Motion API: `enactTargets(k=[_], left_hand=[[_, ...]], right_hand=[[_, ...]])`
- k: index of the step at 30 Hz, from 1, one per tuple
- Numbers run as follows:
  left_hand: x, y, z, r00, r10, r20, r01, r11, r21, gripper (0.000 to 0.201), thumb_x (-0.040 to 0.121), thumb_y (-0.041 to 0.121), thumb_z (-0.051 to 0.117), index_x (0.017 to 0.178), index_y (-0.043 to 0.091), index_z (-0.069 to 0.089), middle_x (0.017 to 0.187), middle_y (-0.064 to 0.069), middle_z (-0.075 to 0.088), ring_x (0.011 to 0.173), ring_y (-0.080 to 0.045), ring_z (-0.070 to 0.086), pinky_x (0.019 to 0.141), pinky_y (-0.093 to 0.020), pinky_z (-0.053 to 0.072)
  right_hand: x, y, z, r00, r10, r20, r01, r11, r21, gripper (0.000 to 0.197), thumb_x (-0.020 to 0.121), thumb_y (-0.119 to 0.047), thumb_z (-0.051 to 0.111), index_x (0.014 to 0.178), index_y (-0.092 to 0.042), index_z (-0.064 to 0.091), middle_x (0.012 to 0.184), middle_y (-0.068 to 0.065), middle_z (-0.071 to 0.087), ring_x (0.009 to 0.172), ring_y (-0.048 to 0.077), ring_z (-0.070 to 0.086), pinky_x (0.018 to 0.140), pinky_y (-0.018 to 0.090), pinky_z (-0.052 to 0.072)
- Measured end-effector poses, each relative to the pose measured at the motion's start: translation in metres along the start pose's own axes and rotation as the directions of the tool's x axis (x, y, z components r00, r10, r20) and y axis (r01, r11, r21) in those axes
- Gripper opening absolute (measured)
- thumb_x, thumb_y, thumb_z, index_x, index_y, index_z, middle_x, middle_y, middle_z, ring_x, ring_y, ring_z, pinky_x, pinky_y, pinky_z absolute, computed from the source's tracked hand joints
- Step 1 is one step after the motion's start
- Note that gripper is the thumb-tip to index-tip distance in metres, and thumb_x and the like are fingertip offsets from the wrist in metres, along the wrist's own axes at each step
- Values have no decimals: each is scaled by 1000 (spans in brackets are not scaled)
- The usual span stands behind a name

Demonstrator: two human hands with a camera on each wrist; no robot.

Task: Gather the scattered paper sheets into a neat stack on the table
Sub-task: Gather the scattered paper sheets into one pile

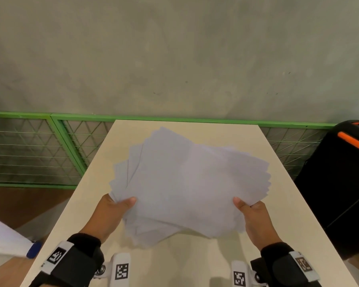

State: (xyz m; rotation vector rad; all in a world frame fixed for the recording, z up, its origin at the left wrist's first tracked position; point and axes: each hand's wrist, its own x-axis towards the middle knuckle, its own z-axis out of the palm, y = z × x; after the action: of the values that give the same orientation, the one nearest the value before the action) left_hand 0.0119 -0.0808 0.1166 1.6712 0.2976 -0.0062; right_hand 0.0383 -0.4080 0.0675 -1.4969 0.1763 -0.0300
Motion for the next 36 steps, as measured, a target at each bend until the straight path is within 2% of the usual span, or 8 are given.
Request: enactTargets(k=[7,11,18,20,22,28,31,36], left_hand=[[8,12,1,999,48,-22,-47,998,38,30,87,0,56,87,30,60,62,31,69,62,15,64,67,-15,44],[4,24,1,999,32,-22,-29,991,131,26,89,4,55,84,28,61,65,15,73,72,2,65,61,-13,43],[33,27,-8,996,-81,-29,86,944,320,30,88,8,56,117,7,58,109,-12,65,101,-29,62,73,-27,46],[48,10,-5,992,-117,-41,122,863,491,43,89,9,53,131,7,46,129,-15,56,117,-32,53,89,-32,41],[54,-10,-2,982,-162,-100,189,786,589,52,87,7,50,138,12,37,138,-15,48,123,-33,48,97,-36,37],[27,-49,20,958,-283,-46,256,770,584,15,86,18,57,99,11,55,99,-11,59,93,-29,58,79,-32,44],[5,-59,39,884,-464,57,379,784,492,33,89,28,53,61,9,54,51,-2,60,45,-17,53,48,-23,38],[-11,-66,54,645,-743,178,703,668,245,59,82,56,53,71,0,67,68,-15,67,50,-22,59,53,-23,48]], right_hand=[[1,-7,2,998,-48,36,46,998,52,52,59,-54,74,98,-21,66,86,-14,77,81,3,72,62,9,53],[7,-6,1,997,19,79,-22,999,37,15,88,-11,57,96,-19,67,79,-9,77,77,5,72,59,11,53],[11,25,3,936,312,166,-296,948,-114,34,79,-21,68,91,10,60,77,38,55,64,29,57,68,41,46],[11,35,6,938,318,141,-309,948,-80,23,83,-9,64,77,12,56,60,13,54,56,17,55,85,46,53],[7,42,9,934,332,134,-334,943,-10,25,88,9,51,68,-5,55,54,-7,60,49,5,60,53,14,52],[2,62,3,892,451,-34,-440,883,160,23,87,16,46,82,-3,58,75,9,60,57,17,64,49,16,53],[-4,63,6,866,494,-77,-476,862,174,15,88,9,50,94,-2,58,77,9,58,67,20,57,50,16,52],[-21,64,12,842,537,59,-534,810,243,21,91,5,47,101,-2,63,80,13,74,83,33,64,74,41,53]])
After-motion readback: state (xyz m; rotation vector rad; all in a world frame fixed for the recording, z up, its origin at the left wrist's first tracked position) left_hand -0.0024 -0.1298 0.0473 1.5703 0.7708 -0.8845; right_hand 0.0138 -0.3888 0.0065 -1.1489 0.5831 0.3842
